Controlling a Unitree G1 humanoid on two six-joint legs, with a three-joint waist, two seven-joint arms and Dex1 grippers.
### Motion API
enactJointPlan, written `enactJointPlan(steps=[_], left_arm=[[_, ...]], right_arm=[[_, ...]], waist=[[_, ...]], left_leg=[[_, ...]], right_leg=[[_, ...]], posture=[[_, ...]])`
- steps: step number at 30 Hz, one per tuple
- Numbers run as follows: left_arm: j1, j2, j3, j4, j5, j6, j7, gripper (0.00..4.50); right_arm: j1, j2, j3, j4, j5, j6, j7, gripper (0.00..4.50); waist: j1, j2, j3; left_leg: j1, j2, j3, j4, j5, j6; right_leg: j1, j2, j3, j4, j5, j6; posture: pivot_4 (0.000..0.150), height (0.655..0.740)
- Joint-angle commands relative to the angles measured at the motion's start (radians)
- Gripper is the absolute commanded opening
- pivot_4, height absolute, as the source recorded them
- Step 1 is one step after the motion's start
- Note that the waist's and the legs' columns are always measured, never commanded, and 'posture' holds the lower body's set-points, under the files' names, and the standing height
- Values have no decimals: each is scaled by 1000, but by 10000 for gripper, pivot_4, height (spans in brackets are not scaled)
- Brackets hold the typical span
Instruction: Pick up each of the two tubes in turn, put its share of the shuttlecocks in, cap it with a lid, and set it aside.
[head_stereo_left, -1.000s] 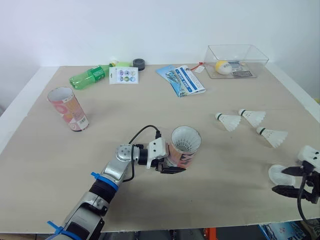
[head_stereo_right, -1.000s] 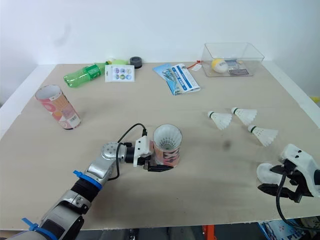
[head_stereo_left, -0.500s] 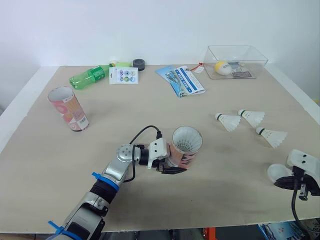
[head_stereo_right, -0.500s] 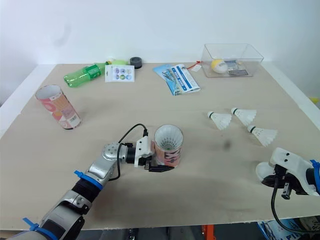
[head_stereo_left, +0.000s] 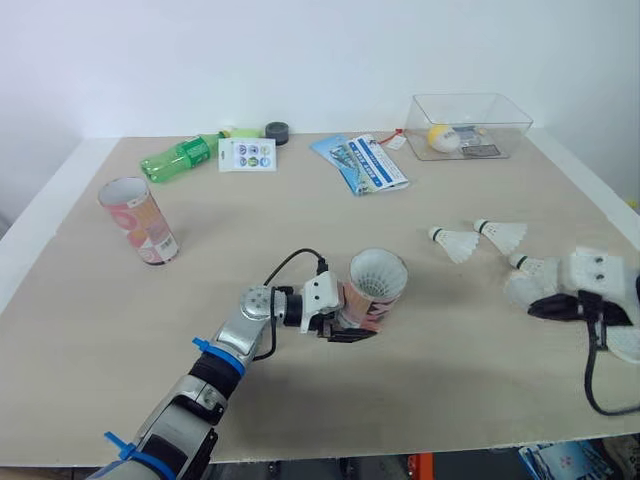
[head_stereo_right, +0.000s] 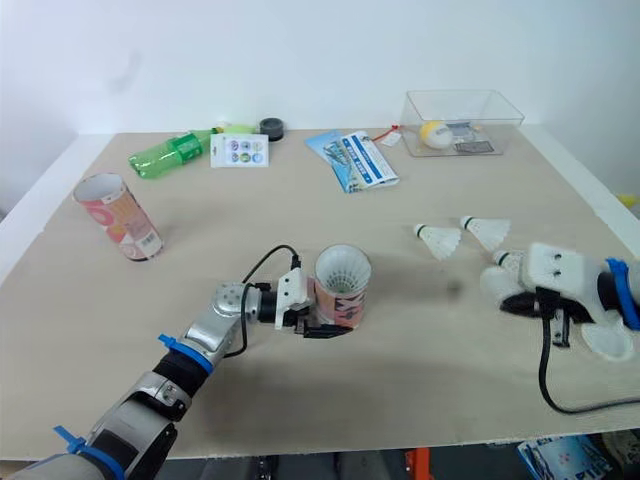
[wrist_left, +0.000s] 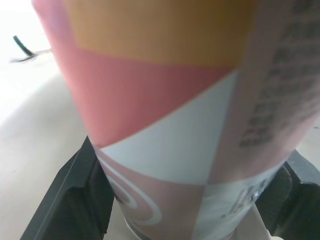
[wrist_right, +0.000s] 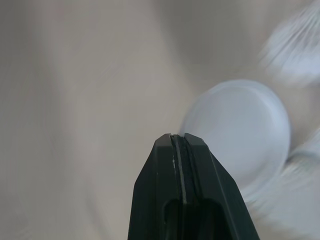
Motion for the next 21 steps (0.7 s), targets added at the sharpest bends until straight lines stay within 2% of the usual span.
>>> enactJointPlan(steps=[1,5,7,11,16,21], left_arm=[[-42,1,16,71,18,-15,16,32865],[-85,-12,22,131,18,-12,1,32865],[-102,-16,24,156,19,-9,-3,32865],[-136,-23,43,204,15,1,10,32865],[-190,-22,74,256,7,20,18,32865],[-222,-16,83,304,24,18,25,32865]], right_arm=[[-280,0,109,-49,-7,-79,65,173],[-632,137,294,-7,-42,-197,200,173],[-742,196,374,17,-28,-240,243,173],[-870,230,533,103,-8,-379,251,173],[-1011,247,703,228,-3,-560,251,173],[-1093,232,811,252,46,-669,251,173]], waist=[[-8,2,0],[-18,-2,1],[-21,-3,2],[-19,-3,2],[-21,-3,2],[-23,-3,2]], left_leg=[[0,0,1,0,0,0],[1,1,1,-2,0,0],[0,1,-1,-2,0,-1],[-4,0,0,-2,-1,-1],[-11,-1,2,-2,-1,-1],[-13,1,3,-2,-1,-1]], right_leg=[[0,0,0,0,0,0],[-1,1,0,-2,1,-1],[0,1,-1,-2,0,-1],[-2,-1,0,-3,2,2],[-9,-3,0,-5,7,-3],[-13,-1,0,-5,10,-3]], posture=[[1500,7400],[1500,7400],[1500,7400],[1500,7400],[1500,7400],[1500,7400]])
